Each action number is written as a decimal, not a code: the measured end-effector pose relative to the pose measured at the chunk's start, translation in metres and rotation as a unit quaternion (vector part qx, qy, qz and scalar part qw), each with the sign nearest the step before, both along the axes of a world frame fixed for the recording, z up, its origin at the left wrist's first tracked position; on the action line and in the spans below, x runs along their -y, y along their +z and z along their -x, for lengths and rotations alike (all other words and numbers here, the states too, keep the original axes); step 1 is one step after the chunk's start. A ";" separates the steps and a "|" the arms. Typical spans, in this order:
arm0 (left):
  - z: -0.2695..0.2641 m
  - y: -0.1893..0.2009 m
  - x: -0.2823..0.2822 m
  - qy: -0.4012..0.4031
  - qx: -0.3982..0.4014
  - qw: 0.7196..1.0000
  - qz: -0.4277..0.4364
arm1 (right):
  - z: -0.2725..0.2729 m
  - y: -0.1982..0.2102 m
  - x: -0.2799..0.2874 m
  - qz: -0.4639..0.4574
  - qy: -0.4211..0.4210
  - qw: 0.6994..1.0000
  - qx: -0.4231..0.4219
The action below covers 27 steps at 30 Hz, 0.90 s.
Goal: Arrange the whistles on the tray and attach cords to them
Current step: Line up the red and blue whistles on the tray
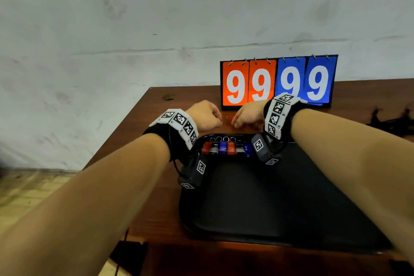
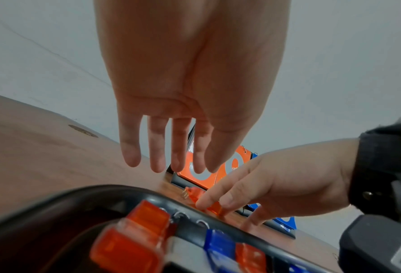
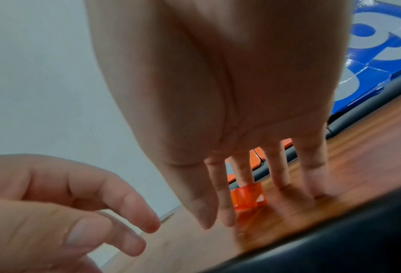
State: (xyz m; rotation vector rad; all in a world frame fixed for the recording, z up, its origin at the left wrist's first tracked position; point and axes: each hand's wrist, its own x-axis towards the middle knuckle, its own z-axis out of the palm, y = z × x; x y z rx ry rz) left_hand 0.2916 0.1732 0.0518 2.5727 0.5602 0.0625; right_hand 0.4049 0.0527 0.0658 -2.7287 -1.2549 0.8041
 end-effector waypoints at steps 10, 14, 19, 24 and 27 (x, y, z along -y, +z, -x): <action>0.006 0.000 0.008 0.017 0.035 0.999 0.008 | -0.006 0.000 0.013 -0.152 -0.061 0.986 -0.020; 0.010 0.008 0.024 0.019 0.084 0.996 -0.010 | 0.004 0.014 0.034 -0.212 -0.097 0.965 -0.122; 0.015 0.020 0.053 -0.014 0.129 0.992 -0.002 | 0.033 0.037 0.065 -0.256 -0.118 0.934 -0.219; 0.029 0.028 0.084 -0.046 0.128 0.991 -0.008 | 0.053 0.046 0.097 -0.274 -0.160 0.918 -0.240; 0.037 0.036 0.097 -0.044 0.135 0.990 -0.012 | 0.064 0.052 0.116 -0.324 -0.194 0.884 -0.276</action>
